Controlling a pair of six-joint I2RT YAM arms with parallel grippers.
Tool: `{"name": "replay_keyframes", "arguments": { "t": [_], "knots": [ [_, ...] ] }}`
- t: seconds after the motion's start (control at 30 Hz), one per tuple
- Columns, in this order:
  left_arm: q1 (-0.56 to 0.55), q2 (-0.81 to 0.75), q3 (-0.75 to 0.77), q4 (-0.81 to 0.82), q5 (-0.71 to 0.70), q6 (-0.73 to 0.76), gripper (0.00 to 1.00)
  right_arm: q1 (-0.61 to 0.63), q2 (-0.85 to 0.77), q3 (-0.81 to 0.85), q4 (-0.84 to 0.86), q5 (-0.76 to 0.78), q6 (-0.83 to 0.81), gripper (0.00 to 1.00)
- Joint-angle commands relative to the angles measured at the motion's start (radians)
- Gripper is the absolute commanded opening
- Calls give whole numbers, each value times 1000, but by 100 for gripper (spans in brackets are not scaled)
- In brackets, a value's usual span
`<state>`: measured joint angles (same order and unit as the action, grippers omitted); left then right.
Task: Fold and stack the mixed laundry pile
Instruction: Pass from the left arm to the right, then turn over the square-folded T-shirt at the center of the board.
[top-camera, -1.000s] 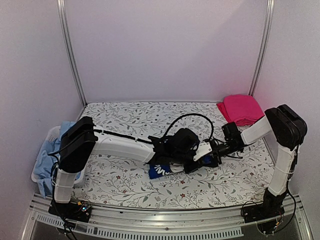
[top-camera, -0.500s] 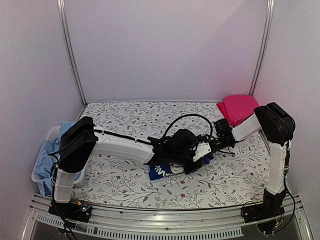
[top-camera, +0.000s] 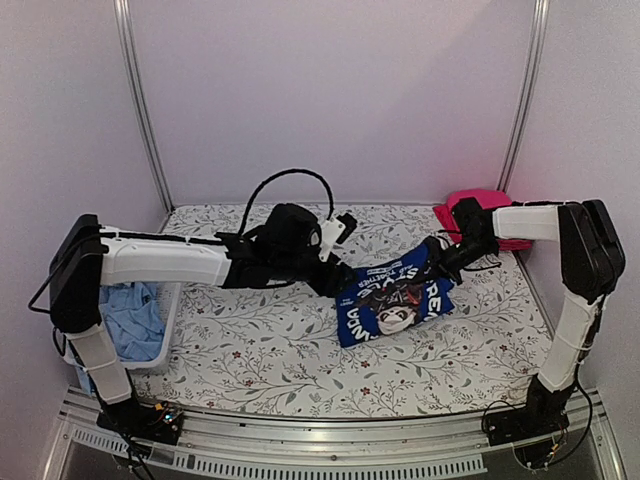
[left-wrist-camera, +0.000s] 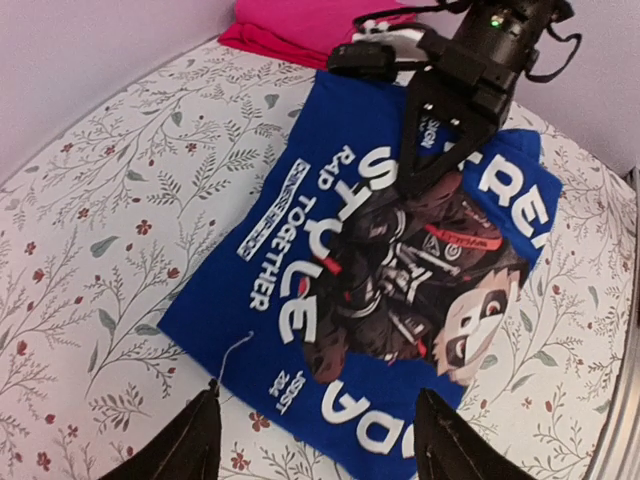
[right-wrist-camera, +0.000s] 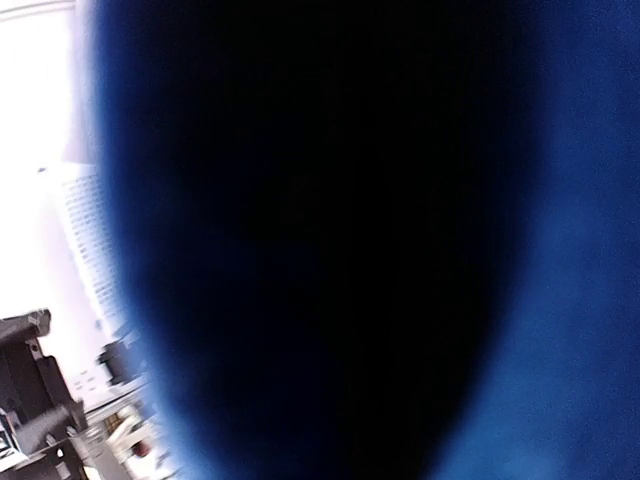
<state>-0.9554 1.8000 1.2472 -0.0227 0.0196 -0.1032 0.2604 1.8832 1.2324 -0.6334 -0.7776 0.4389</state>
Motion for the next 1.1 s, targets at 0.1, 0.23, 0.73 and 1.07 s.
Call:
{"name": "replay_keyframes", "arguments": {
  "t": [0.1, 0.23, 0.73, 1.07],
  "knots": [
    [65, -104, -115, -63, -16, -130, 66, -76, -152, 257, -484, 604, -287, 0],
    [95, -152, -159, -101, -17, -161, 66, -90, -165, 393, -601, 901, -301, 0],
    [166, -279, -309, -147, -61, -201, 66, 239, 79, 669, -729, 1284, -274, 0],
    [217, -343, -366, -139, -40, -316, 66, 570, 494, 956, -723, 969, -254, 0]
  ]
}}
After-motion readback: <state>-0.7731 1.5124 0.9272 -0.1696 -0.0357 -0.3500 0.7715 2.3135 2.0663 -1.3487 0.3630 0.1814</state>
